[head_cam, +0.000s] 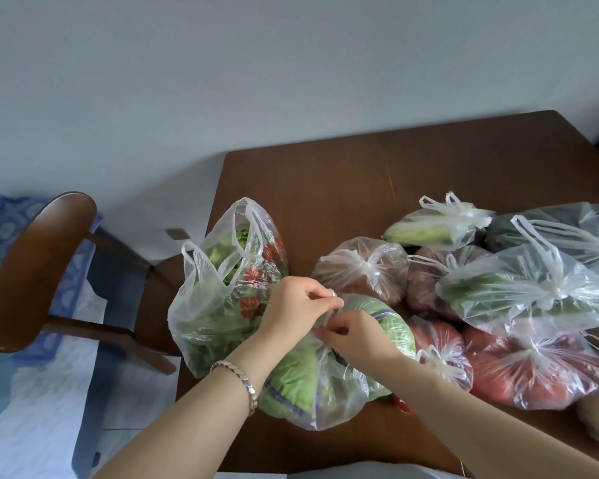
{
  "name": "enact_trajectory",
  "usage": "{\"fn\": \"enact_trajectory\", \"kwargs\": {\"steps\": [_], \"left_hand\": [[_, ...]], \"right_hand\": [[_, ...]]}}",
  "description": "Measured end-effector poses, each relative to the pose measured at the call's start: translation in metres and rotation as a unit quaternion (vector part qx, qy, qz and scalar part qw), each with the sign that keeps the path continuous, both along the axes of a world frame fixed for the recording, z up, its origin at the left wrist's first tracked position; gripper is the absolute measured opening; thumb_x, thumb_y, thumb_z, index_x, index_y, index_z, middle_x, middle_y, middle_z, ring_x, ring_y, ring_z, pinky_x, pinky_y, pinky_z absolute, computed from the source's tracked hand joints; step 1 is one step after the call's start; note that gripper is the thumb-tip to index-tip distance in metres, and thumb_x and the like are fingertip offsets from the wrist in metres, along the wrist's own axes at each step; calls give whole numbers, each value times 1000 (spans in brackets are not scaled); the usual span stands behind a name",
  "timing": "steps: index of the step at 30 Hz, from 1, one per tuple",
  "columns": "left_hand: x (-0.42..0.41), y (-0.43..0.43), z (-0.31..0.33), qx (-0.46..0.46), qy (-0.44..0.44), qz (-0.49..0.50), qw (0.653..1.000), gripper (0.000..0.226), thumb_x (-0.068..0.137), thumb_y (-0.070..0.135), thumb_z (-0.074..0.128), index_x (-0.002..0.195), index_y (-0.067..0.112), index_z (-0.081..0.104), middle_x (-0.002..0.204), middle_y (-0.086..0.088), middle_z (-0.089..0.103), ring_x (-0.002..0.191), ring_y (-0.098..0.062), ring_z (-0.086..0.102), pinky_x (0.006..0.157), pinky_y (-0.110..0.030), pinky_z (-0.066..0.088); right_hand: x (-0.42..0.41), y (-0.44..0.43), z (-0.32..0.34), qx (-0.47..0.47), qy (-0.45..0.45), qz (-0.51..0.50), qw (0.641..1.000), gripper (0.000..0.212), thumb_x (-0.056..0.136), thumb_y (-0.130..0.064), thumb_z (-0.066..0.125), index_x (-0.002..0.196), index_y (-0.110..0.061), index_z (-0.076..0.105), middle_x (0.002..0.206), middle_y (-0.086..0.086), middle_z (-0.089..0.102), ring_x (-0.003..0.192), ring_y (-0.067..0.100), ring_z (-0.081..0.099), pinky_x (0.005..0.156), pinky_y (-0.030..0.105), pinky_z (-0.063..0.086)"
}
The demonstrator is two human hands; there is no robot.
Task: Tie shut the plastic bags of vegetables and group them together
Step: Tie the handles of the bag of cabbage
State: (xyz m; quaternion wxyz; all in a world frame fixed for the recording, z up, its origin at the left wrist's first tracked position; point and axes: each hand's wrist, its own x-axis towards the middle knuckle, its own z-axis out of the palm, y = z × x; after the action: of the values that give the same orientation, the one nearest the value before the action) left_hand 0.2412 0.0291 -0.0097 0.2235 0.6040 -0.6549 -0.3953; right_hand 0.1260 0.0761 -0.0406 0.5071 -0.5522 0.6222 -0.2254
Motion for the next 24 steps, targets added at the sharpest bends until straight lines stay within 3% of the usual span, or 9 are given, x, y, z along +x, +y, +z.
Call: {"fn": "enact_trajectory", "kwargs": {"steps": [3,6,9,11,15,19,24], "left_hand": [[8,2,-4,-10,-56,17,998,20,72,29,77,67,15,63,61,11,60,54,3,53,52,-6,39],[14,12,-7,33,-35,-69,996,22,82,26,68,101,15,71,90,5,72,80,-3,64,71,-6,47],[17,16,-7,38,9,-77,996,14,82,18,68,94,14,75,88,-3,75,79,-4,67,77,-17,53],[19,15,-9,37,26,-76,996,14,80,16,70,92,13,76,80,1,73,74,1,65,72,-12,51],[25,17,-14,41,16,-81,996,19,77,16,73,95,11,75,79,8,68,71,11,62,71,-5,47],[31,17,-17,50,-29,-69,996,14,77,17,74,89,12,76,77,2,70,68,1,61,64,-5,46],[28,16,-20,76,-47,-103,991,16,85,23,65,98,18,73,78,16,60,79,-3,59,72,-13,46]], "right_hand": [[-1,-2,0,39,-53,-51,997,33,89,-19,58,63,2,60,46,1,43,36,5,33,39,13,27],[-4,-5,3,79,-95,-84,989,30,89,-12,53,62,-13,64,42,-10,52,33,-1,41,41,11,35],[-3,-8,3,96,-113,-94,984,24,89,-10,51,76,-4,70,60,-3,59,44,1,47,55,19,44],[-4,-8,0,94,-116,-97,984,24,90,-13,54,74,-4,70,61,-1,58,48,3,50,58,20,47],[-6,-5,-3,69,-117,-105,985,26,88,-18,60,72,0,70,59,3,57,57,13,52,64,28,48],[-3,-3,-5,49,-114,-134,983,24,84,-19,66,71,1,71,61,8,62,59,17,55,68,35,52],[4,7,-8,-77,1,-118,990,18,84,-20,65,69,-12,72,58,0,64,53,9,54,57,23,46]]}}
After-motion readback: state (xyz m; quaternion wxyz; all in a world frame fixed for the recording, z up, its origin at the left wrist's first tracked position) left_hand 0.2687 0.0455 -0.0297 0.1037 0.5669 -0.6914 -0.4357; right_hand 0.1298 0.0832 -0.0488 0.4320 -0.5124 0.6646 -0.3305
